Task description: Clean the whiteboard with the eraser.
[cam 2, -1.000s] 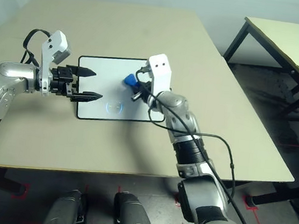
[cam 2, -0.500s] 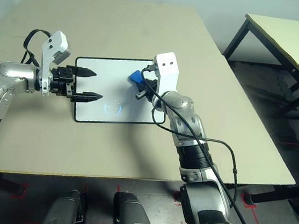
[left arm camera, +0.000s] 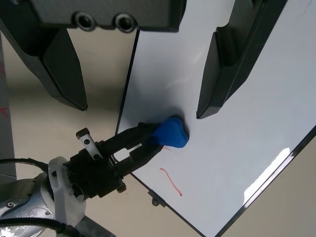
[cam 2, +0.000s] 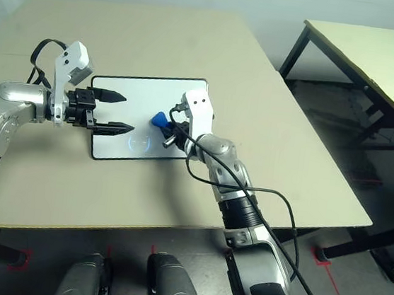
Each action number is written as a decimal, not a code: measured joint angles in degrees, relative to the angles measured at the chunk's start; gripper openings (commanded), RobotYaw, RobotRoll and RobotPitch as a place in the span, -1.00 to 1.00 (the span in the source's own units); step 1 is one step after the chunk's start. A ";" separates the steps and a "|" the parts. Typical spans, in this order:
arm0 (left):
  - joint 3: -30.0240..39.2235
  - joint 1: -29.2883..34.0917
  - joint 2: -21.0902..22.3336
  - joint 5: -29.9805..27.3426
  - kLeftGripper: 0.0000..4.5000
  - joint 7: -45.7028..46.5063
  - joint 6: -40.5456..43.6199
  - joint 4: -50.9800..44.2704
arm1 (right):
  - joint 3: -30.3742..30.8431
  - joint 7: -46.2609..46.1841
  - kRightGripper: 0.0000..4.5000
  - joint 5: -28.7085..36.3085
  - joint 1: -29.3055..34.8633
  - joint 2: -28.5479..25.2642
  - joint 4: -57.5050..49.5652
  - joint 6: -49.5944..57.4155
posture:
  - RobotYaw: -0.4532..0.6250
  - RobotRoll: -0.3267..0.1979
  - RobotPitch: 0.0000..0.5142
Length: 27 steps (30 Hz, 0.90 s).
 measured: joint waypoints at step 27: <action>-0.06 -0.01 -0.35 -0.06 1.00 0.49 0.30 0.00 | -9.96 -9.36 -0.71 -0.48 -9.72 -2.89 1.81 2.34 | -0.29 0.25 -0.46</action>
